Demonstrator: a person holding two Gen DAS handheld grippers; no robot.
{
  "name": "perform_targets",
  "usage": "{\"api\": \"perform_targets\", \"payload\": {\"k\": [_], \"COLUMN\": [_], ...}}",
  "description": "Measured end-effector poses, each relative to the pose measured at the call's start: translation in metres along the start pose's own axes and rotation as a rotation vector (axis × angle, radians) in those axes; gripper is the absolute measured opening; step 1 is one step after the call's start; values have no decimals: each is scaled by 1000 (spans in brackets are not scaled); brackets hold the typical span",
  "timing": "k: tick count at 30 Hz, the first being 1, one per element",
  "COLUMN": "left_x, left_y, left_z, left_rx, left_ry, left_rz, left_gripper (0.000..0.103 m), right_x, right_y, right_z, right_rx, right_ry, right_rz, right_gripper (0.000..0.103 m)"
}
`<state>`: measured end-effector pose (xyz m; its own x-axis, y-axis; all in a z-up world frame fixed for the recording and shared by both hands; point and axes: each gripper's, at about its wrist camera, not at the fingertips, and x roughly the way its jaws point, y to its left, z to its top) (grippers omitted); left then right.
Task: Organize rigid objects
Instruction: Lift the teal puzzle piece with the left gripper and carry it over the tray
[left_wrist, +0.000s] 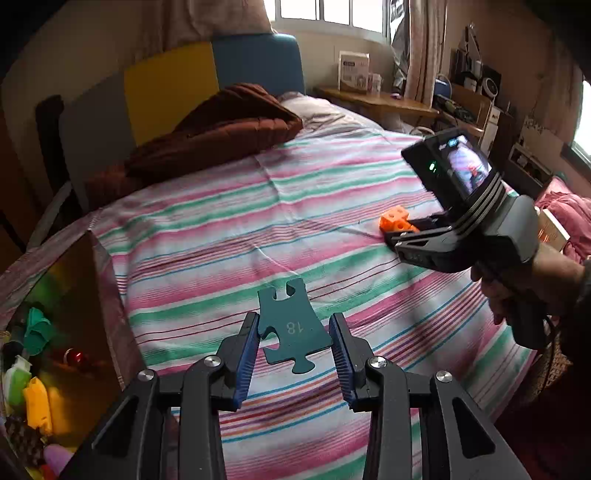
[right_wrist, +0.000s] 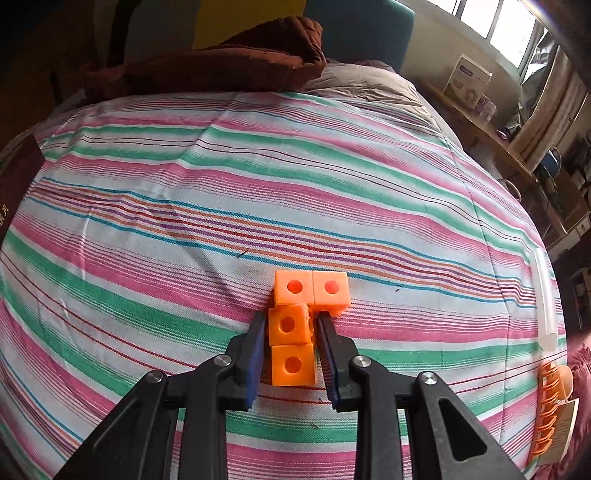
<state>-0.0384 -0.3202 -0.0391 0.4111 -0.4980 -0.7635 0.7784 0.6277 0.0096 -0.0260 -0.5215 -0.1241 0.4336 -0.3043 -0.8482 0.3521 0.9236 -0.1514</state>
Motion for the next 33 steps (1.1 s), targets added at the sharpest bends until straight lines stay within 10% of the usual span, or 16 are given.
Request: {"api": "perform_targets", "payload": {"k": [33], "left_x": [-63], "left_y": [106], "left_z": [-32], "left_rx": [-255], "left_ry": [-38], "left_rz": [76], "left_gripper": [39], "right_x": [-2], "right_y": [5], "right_z": [-4], "right_rx": [-46], "right_ry": [-58], "right_rz": [-11], "right_gripper": [26]}}
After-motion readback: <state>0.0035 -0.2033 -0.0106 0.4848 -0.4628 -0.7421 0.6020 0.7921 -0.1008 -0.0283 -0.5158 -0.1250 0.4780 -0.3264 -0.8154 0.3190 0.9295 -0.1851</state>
